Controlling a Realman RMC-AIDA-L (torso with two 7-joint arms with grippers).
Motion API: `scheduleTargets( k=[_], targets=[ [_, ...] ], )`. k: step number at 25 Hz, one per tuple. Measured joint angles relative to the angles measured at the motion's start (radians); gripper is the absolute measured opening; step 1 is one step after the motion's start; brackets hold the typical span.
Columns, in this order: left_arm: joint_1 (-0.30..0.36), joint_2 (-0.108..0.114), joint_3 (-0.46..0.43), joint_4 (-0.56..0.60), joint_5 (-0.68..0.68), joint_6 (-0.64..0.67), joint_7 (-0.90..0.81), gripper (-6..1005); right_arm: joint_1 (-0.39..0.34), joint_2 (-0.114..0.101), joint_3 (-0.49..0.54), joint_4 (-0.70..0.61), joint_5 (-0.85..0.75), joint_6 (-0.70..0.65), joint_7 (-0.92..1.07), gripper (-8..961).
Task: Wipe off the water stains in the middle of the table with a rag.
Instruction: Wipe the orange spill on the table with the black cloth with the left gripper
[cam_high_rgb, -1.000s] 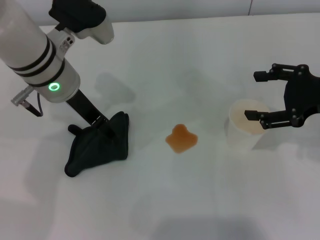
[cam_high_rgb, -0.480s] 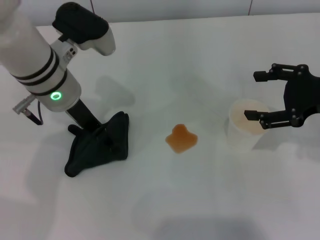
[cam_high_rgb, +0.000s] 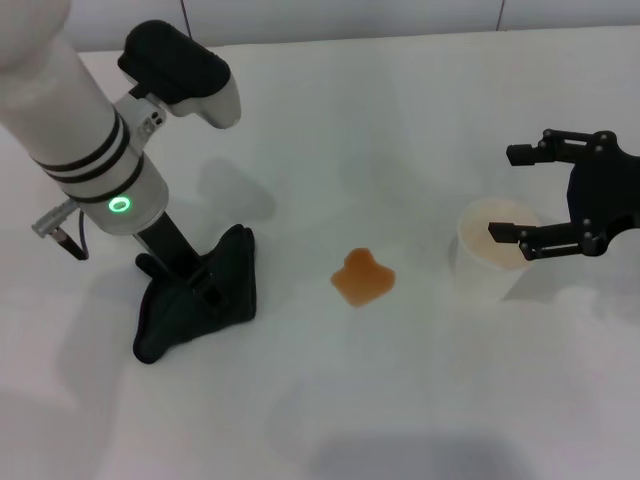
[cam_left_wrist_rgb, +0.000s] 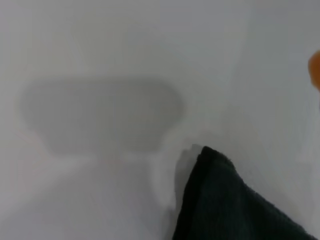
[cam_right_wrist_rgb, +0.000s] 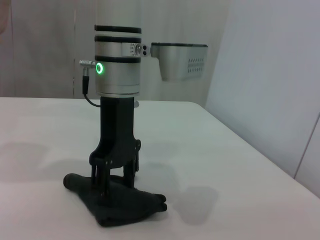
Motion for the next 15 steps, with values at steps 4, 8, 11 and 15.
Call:
scheduleTargets(
  k=[4,8,11,15],
  targets=[
    [-0.008,0.002,-0.008,-0.004,0.001,0.000,-0.019,774,-0.001,0.000,0.000,0.000,0.000,-0.005,0.000,857],
    [-0.008,0.003,-0.009,-0.003,0.003,0.000,-0.029,644,-0.002,0.000,0.000,0.002,0.000,-0.007,0.001,857],
    [-0.008,0.002,-0.009,-0.003,0.011,0.000,-0.031,520,-0.003,0.000,0.000,0.002,0.000,-0.009,0.001,857],
    [-0.009,0.001,-0.008,-0.004,0.014,0.002,-0.038,361,-0.005,0.000,0.000,0.002,0.001,-0.011,0.001,857]
  ],
)
